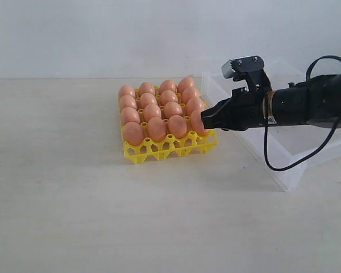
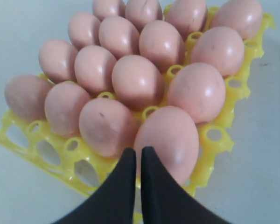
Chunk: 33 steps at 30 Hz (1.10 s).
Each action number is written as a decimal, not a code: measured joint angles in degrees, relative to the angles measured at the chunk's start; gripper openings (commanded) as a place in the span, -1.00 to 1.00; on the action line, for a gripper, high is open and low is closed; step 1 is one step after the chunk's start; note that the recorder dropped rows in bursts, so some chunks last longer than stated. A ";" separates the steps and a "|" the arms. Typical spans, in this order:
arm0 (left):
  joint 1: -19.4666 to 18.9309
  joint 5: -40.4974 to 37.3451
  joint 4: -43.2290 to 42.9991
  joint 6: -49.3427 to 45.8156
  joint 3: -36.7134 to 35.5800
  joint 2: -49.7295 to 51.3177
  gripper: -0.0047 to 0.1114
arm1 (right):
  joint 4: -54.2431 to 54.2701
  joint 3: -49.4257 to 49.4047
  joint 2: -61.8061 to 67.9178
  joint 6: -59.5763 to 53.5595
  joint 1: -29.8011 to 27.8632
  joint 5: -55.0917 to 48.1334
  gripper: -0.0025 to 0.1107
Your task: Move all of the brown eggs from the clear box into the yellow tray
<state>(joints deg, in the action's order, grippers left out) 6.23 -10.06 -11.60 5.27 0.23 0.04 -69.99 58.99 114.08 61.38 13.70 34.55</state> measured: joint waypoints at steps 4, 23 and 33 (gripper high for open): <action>0.00 0.00 0.00 0.00 0.00 0.00 -0.85 | 0.12 -0.04 2.53 0.11 0.00 -0.46 -0.96; 0.00 0.00 0.00 0.00 0.00 0.00 -0.85 | -3.51 -0.14 -0.07 1.39 0.11 1.79 -0.96; 0.00 0.00 0.00 0.00 0.00 0.00 -0.85 | -4.99 -0.14 -13.48 -4.90 0.22 -15.68 -0.96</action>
<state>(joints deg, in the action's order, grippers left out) 6.23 -10.06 -11.60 5.27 0.23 0.04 -74.98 58.84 100.60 56.48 13.92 18.86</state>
